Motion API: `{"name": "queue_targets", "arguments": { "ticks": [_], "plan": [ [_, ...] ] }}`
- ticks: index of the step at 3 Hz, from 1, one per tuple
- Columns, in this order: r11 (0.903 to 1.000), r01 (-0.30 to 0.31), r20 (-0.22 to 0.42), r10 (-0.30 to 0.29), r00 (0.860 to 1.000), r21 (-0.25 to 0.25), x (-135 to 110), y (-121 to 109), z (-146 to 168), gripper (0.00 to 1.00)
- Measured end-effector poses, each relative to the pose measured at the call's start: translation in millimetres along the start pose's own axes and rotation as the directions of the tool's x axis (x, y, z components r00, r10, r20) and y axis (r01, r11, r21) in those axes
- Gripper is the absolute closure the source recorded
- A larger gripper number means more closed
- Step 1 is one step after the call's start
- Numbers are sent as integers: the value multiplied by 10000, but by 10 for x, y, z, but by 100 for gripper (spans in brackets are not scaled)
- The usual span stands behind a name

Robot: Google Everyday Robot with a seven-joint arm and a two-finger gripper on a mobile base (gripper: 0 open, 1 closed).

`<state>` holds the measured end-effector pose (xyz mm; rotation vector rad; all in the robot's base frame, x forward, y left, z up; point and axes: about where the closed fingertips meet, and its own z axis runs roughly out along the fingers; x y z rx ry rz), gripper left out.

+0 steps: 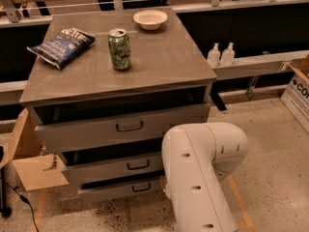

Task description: Open bottom drawer

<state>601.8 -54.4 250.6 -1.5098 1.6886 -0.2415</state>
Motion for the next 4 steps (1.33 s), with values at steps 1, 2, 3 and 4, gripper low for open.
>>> {"name": "queue_targets", "arguments": {
  "ticks": [1, 2, 3, 4],
  "plan": [
    [9979, 348, -41, -347, 9994, 554, 24, -95, 119, 100],
    [9941, 537, -81, -532, 9986, 947, 85, -146, 212, 100],
    [9913, 595, -72, -591, 9982, 1178, 149, -163, 288, 100],
    [9895, 601, -5, -606, 9982, 1313, 170, -175, 380, 100]
  ]
}}
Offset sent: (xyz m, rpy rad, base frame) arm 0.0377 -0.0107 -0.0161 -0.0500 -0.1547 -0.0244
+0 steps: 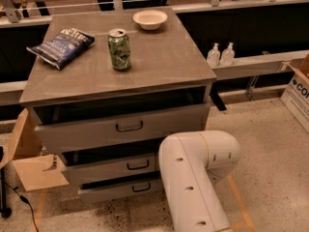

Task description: Open bottom drawer

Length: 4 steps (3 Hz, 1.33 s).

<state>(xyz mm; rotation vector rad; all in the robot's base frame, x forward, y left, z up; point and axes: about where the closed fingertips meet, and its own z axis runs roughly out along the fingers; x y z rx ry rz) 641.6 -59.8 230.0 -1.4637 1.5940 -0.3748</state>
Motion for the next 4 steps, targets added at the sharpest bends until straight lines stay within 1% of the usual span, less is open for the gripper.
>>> {"name": "queue_targets", "arguments": {
  "ticks": [2, 3, 4],
  "plan": [
    [10000, -16, 398, 13, 9992, 75, -63, -16, 248, 100],
    [10000, 34, 552, -32, 9985, -34, -105, -32, 377, 100],
    [9971, 82, 606, -35, 9982, -761, -132, -44, 466, 100]
  ]
}}
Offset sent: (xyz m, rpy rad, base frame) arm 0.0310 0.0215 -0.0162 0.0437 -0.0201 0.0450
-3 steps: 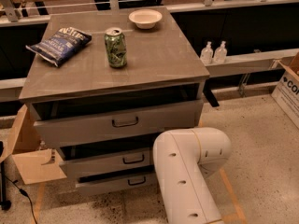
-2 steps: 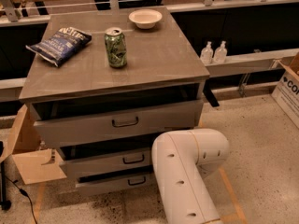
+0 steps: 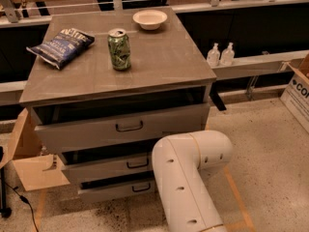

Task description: Open bottom drawer

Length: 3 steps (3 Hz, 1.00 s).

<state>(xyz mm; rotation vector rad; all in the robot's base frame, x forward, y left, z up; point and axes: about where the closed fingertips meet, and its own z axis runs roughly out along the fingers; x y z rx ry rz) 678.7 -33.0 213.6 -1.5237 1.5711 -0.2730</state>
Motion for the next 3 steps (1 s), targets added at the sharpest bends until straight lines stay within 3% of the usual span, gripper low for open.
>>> {"name": "queue_targets", "arguments": {
  "ticks": [1, 3],
  "plan": [
    [9898, -258, -197, 233, 9995, -1400, 51, 194, -4, 100],
    [9874, -293, -226, 261, 9994, -1555, 42, 196, -31, 100]
  ]
}}
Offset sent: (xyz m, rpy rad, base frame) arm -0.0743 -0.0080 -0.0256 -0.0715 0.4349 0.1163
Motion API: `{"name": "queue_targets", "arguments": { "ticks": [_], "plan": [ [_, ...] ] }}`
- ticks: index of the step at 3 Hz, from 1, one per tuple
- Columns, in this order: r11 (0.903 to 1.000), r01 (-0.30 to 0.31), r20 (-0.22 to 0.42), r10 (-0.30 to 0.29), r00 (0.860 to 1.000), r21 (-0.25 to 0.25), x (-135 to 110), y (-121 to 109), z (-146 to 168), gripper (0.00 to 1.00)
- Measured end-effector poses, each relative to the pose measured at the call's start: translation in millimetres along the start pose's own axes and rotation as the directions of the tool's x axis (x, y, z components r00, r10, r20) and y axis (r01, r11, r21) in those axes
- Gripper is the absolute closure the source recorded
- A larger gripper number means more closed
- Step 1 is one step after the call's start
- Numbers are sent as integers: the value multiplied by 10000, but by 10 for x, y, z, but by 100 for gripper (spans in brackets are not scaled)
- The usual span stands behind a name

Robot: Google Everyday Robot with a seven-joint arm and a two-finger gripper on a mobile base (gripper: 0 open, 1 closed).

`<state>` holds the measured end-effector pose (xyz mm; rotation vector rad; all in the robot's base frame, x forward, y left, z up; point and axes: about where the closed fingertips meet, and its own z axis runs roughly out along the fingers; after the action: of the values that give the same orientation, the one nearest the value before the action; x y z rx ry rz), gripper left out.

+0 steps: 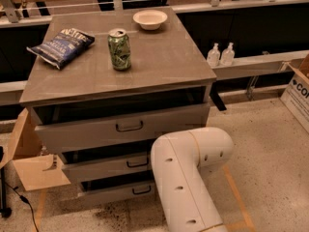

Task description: Open bottom drawer

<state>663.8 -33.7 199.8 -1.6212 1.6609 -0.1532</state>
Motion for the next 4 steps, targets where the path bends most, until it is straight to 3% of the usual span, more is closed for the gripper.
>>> {"name": "queue_targets", "arguments": {
  "ticks": [2, 3, 4],
  "plan": [
    [10000, -2, 0, 2, 10000, 0, -2, -3, -5, 100],
    [9995, -154, 78, 152, 9999, 292, -87, -99, -299, 100],
    [9999, -161, 34, 161, 9999, -2, -130, 17, -546, 82]
  ]
}}
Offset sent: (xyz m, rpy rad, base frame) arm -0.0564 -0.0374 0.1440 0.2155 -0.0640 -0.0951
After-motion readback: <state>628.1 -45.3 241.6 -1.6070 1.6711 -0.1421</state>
